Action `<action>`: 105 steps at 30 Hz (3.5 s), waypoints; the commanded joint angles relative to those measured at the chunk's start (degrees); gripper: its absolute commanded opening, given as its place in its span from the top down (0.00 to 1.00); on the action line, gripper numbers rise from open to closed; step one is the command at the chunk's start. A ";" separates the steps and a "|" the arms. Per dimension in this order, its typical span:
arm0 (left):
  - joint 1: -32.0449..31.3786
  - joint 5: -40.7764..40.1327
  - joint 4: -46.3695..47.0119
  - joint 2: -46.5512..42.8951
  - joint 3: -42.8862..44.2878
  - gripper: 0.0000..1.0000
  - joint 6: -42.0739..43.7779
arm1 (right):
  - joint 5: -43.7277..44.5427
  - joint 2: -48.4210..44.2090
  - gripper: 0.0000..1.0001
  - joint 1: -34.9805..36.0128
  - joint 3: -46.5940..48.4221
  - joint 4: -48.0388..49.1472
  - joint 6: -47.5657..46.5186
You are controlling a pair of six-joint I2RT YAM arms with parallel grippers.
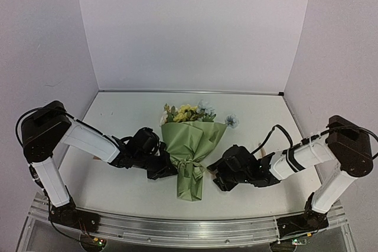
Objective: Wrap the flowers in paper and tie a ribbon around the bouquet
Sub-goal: Tie the ribbon around the folded bouquet, then cross the half-tied ribbon over the folded bouquet.
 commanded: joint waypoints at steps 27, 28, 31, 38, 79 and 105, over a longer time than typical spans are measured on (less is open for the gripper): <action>2.60 -14.22 -5.86 -9.53 -5.51 1.00 -1.84 | 4.18 3.49 1.00 -5.69 -3.05 7.69 -3.59; 2.88 -15.41 -6.83 -10.00 -5.50 1.00 -1.84 | 4.79 2.73 1.00 -5.78 -2.87 6.27 -4.72; 4.19 -19.32 -10.35 -11.88 -6.00 1.00 -2.25 | 6.85 0.58 1.00 -6.00 -1.93 0.80 -7.72; 9.90 -19.90 -10.29 -15.49 -12.76 1.00 -4.53 | 9.03 -2.77 1.00 -7.10 -7.65 -0.38 -7.43; 3.02 -10.11 -17.32 -8.69 2.70 1.00 15.78 | 8.22 -10.38 0.61 -6.09 3.77 -23.93 -34.11; 5.98 -19.18 -34.06 -21.51 2.64 0.50 26.68 | 1.56 -2.27 0.30 -0.50 35.78 -38.84 -67.16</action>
